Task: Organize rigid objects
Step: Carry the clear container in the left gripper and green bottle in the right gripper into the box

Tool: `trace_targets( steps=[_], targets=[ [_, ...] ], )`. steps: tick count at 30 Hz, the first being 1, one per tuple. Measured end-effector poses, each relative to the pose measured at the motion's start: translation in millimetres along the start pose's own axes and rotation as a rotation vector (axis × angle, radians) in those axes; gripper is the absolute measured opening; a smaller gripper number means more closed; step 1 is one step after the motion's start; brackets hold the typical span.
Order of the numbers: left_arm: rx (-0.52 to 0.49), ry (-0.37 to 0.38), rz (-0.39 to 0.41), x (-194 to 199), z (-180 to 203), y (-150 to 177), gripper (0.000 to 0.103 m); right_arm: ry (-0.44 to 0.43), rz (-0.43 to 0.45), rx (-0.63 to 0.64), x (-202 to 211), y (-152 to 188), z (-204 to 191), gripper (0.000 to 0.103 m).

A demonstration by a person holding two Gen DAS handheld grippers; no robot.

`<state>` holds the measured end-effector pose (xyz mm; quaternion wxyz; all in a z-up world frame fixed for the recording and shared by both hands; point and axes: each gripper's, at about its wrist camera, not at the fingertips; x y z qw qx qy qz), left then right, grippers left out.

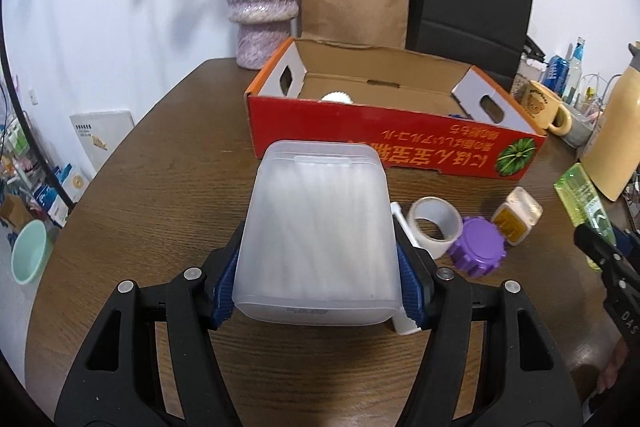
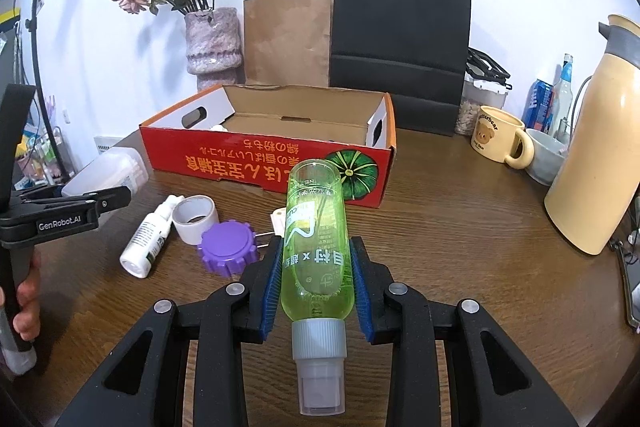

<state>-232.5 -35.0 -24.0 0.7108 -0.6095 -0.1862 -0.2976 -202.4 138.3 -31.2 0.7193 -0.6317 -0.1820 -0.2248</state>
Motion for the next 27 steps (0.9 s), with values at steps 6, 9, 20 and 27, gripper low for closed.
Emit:
trace_targets(
  steps=[6,9,20,27],
  targets=[
    [-0.027,0.011,0.037,14.3,13.5,1.9,0.061,-0.011,0.020,-0.006,9.7,0.1,-5.5,0.035],
    [-0.042,0.010,0.059,20.9,20.8,2.1,0.061,-0.015,0.028,-0.008,12.8,-0.9,-8.1,0.035],
    [-0.061,0.007,0.104,34.1,34.8,-2.3,0.061,-0.025,0.070,-0.009,22.7,-12.2,-14.9,0.035],
    [-0.053,0.005,0.111,34.1,36.6,-10.2,0.061,-0.031,0.088,-0.008,23.1,-22.6,-17.1,0.035]
  ],
)
Point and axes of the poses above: each gripper's, at about its wrist camera, not at the fingertips, and x roughly against the way its jaws point, z to its right, y to its underside, and after that the axes turned 11 degrees about y, right-handed
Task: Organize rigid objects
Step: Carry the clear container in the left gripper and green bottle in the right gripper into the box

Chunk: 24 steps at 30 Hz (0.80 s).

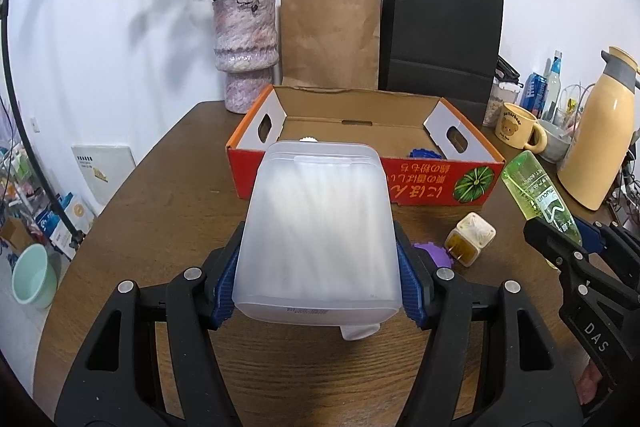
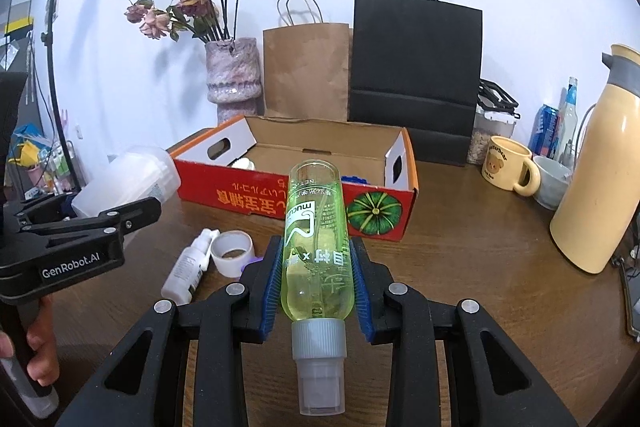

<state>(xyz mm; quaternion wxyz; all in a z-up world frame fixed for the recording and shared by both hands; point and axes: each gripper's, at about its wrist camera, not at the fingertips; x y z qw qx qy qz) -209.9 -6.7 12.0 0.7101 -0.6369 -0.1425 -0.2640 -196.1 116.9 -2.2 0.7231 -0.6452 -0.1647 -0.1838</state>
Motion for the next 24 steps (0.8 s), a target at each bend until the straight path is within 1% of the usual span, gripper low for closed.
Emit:
trace_targets(
  steps=[13,24],
  targets=[
    [-0.001,0.008,0.037,-3.6,4.7,-27.3,0.061,-0.010,0.041,0.007,-7.1,-25.9,-6.5,0.035],
    [0.012,-0.011,0.075,-15.6,1.8,-48.1,0.061,-0.005,0.060,0.011,-24.0,-44.7,-10.4,0.035]
  ],
)
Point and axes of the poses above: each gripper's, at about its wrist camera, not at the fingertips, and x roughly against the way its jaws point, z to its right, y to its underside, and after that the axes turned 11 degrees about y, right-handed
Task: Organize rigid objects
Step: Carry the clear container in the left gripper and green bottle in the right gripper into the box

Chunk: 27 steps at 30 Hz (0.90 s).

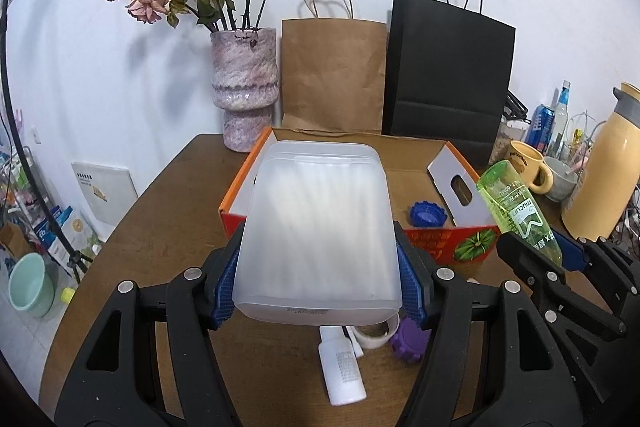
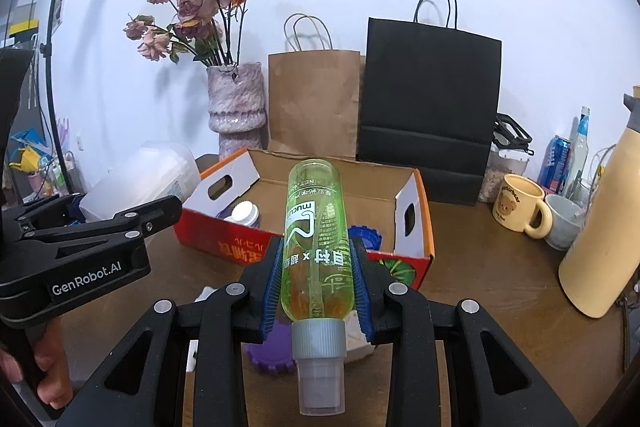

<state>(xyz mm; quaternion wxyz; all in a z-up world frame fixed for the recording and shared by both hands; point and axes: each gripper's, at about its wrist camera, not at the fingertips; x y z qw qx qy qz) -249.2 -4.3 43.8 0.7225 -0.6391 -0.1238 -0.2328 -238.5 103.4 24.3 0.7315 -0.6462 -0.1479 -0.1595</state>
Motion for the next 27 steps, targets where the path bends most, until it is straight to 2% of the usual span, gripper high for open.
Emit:
trace_targets(
  steps=[15,27],
  targets=[
    [0.038,-0.014,0.022,-29.9,-8.0,-25.6,0.061,-0.005,0.007,-0.012,-36.6,-18.3,0.6,0.035],
    [0.036,-0.029,0.005,-66.4,-9.6,-40.3,0.061,-0.003,-0.011,-0.025,-75.8,-28.6,5.2,0.035]
  ],
)
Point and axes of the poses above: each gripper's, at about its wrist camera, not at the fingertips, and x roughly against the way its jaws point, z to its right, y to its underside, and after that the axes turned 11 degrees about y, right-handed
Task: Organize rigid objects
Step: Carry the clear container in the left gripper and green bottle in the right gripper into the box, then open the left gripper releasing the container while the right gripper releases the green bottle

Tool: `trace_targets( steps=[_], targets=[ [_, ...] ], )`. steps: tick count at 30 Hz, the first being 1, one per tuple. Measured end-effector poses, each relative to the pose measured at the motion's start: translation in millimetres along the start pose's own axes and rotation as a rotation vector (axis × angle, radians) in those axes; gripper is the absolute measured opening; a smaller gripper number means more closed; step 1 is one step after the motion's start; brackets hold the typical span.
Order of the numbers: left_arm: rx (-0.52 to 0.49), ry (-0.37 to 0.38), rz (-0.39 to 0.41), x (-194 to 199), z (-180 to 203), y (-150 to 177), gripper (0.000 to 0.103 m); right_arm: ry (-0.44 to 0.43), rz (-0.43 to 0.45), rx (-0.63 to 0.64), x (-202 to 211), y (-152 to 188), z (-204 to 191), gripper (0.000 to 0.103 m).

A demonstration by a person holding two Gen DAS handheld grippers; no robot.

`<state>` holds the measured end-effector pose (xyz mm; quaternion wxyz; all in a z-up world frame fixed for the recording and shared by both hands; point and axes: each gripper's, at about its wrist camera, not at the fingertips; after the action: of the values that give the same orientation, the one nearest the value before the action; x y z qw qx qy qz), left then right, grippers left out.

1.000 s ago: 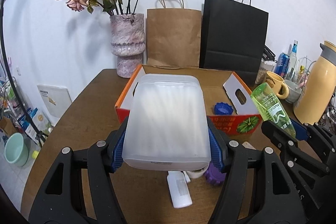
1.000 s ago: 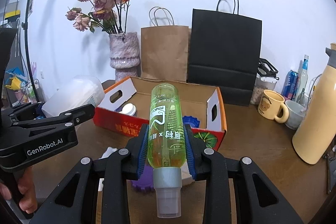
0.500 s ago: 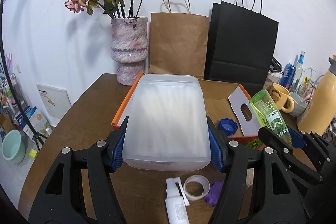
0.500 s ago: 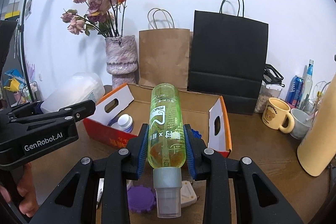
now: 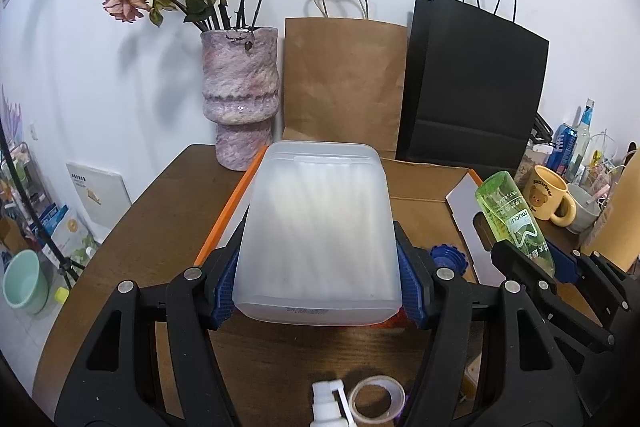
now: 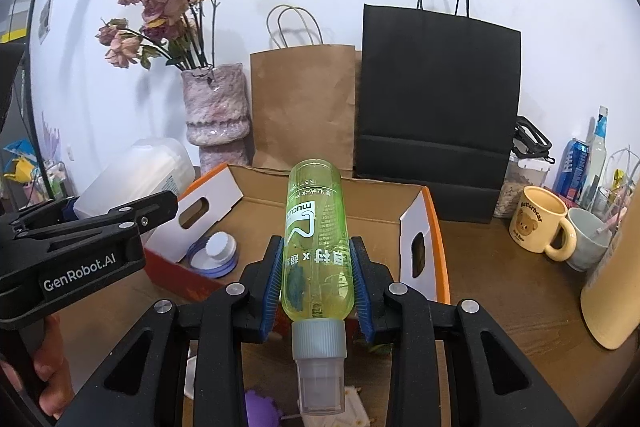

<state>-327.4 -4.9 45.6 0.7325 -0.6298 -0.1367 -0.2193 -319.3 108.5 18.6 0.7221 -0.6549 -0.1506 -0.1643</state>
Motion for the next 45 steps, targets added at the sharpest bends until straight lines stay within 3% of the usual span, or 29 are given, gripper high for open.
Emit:
trace_targets(
  steps=[22,39,41,43,44,45],
  targets=[
    [-0.023,-0.048,-0.034,-72.9,-5.0,-22.1,0.061,-0.007,-0.031,0.025,-62.2,-20.1,1.0,0.035],
    [-0.061,-0.059,-0.082,-102.8,-12.8,-22.4,0.062,0.010,-0.111,0.063,-95.9,-13.5,2.2,0.036],
    [-0.056,-0.068,-0.080,-103.2,-14.3,-22.3,0.073,0.016,-0.127,0.056,-99.3,-11.7,4.3,0.036],
    [-0.050,-0.067,-0.063,-100.3,-16.2,-23.4,0.098,0.032,-0.143,0.045,-102.5,-10.4,7.9,0.037],
    [-0.046,-0.064,-0.051,-97.7,-17.2,-24.3,0.103,0.045,-0.141,0.038,-102.2,-10.4,10.0,0.046],
    [-0.043,-0.066,-0.041,-95.4,-17.9,-24.9,0.103,0.053,-0.141,0.033,-102.0,-10.9,12.4,0.072]
  ],
)
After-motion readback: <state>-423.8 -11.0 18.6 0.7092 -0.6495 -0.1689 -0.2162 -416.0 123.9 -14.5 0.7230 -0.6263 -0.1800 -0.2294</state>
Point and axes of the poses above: each gripper's, at about its wrist camera, not at the fingertips, and x roughly against the way its jaws point, z to its right, y to its underside, and after that the axes turned 11 degrees about y, right-handed
